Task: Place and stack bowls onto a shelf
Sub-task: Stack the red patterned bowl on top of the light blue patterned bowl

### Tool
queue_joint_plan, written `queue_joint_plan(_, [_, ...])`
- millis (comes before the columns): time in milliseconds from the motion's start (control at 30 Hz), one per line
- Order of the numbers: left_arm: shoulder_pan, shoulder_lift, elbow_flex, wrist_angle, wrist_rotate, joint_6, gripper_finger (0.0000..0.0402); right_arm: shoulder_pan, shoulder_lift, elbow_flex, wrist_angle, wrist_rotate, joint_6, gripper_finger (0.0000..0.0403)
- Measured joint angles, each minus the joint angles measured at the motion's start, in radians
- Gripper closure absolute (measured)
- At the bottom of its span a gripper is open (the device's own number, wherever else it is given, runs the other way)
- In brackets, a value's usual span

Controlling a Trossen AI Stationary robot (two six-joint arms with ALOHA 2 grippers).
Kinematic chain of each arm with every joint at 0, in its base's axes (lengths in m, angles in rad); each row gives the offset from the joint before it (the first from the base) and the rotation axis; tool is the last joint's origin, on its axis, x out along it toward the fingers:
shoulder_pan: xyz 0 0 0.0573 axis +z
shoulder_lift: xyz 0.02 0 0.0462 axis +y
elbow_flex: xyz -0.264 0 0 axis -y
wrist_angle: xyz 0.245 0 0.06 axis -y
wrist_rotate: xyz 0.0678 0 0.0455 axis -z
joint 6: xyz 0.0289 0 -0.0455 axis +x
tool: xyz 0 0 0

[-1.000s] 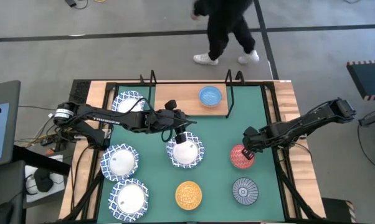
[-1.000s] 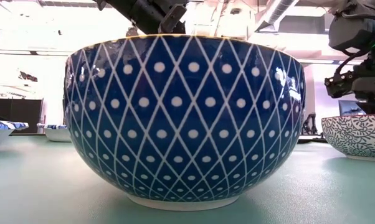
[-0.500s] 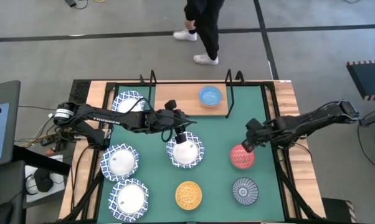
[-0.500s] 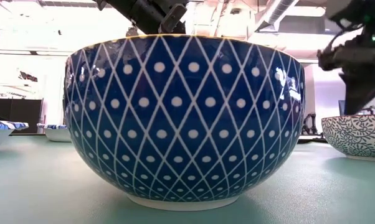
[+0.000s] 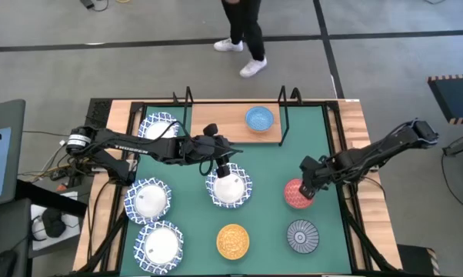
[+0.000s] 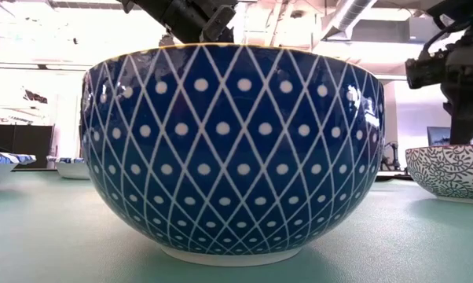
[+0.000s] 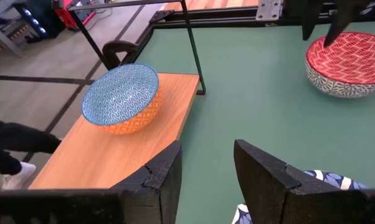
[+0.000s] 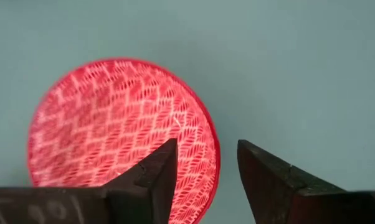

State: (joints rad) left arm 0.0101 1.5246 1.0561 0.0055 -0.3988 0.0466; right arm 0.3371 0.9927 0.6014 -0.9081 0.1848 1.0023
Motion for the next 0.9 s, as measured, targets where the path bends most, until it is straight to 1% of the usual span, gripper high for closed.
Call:
queue_joint_plan(100, [0.0, 0.0, 0.0, 0.0, 0.0, -0.003, 0.0268, 0.006, 0.051, 0.0, -0.001, 0.0, 0.002, 0.023])
queue_joint_plan(267, [0.0, 0.0, 0.0, 0.0, 0.0, -0.003, 0.0268, 0.005, 0.109, 0.0, -0.001, -0.001, -0.005, 0.0279])
queue_joint_plan(433, [0.0, 0.0, 0.0, 0.0, 0.0, 0.002, 0.0268, 0.003, 0.127, 0.0, 0.0, -0.015, -0.01, 0.0328])
queue_joint_plan(567, [0.0, 0.0, 0.0, 0.0, 0.0, 0.004, 0.0268, 0.003, 0.124, 0.001, 0.0, -0.018, -0.008, 0.0356])
queue_joint_plan(667, [0.0, 0.0, 0.0, 0.0, 0.0, 0.004, 0.0268, 0.003, 0.118, 0.002, 0.0, -0.018, -0.008, 0.0364])
queue_joint_plan(900, [0.0, 0.0, 0.0, 0.0, 0.0, 0.005, 0.0268, 0.002, 0.102, 0.0, -0.002, -0.011, -0.009, 0.0361])
